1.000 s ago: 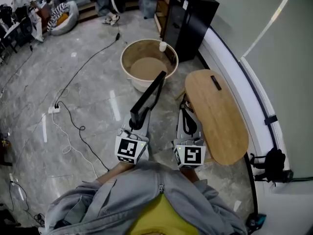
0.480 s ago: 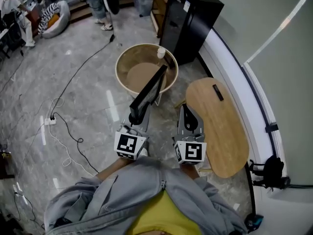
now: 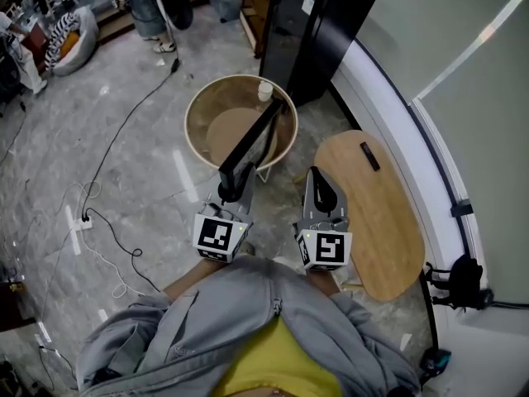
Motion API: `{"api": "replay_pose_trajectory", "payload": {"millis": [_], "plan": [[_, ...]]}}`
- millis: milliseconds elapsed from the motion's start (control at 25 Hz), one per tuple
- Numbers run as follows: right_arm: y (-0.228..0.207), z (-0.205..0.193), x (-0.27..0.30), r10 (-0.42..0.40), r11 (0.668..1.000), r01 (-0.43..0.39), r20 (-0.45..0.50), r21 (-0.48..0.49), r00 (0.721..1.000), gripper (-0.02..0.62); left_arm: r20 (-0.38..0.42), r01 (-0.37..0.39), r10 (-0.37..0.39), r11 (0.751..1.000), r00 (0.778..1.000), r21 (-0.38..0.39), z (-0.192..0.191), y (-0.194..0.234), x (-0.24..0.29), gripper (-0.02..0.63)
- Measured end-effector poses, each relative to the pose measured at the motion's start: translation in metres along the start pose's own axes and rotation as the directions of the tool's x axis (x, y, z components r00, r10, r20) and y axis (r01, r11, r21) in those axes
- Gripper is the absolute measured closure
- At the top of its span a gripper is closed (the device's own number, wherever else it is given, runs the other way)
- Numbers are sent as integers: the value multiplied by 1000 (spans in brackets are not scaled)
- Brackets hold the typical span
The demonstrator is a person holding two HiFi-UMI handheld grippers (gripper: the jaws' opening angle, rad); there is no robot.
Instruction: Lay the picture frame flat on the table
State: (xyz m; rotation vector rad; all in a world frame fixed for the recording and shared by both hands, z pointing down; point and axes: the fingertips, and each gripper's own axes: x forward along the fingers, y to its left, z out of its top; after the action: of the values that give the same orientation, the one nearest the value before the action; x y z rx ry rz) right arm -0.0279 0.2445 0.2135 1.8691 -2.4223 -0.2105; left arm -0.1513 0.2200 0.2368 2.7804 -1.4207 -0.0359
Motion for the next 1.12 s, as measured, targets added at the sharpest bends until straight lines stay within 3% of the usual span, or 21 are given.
{"api": "replay_pose_trajectory", "payload": {"millis": [480, 1120], "plan": [[-27, -30, 58, 8, 1000, -7, -45, 20, 999, 597, -42, 15, -18, 998, 999, -65, -28, 20, 62, 598], [-138, -59, 242, 174, 984, -173, -44, 40, 984, 597, -78, -63, 57, 994, 995, -87, -31, 64, 253, 598]]}}
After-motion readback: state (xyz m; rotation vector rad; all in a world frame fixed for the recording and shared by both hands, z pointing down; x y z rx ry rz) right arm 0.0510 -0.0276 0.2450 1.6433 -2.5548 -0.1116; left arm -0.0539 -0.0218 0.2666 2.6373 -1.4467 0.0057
